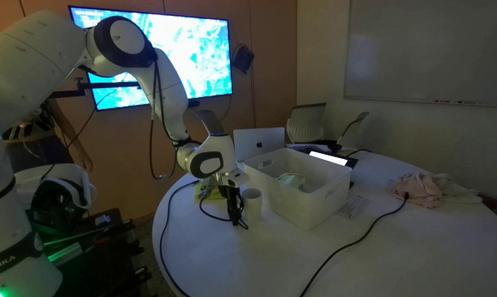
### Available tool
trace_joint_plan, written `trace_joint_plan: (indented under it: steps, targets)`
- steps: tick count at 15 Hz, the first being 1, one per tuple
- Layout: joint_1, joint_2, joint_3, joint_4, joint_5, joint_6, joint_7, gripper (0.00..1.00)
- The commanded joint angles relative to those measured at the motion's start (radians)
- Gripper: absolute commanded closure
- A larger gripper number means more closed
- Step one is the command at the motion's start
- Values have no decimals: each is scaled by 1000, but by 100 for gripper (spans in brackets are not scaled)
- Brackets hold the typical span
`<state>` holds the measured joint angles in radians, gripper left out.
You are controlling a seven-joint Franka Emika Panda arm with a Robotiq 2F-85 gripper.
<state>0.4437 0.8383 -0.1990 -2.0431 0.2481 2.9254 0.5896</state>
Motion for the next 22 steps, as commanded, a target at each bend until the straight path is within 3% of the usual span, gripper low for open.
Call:
trace_joint_plan:
  steps: [1,3,9,17,22]
  targets:
    - [34,-41,-41,-52,-30,22,31,89]
    - [50,-50,-60,-68,-38,26,32,100]
    - [114,-102,-133,-150,-85,11,40,98]
    - [223,-241,-312,-294,-183,-15,63,98]
    - [188,-367,-307,-280,-292,-106,14,98]
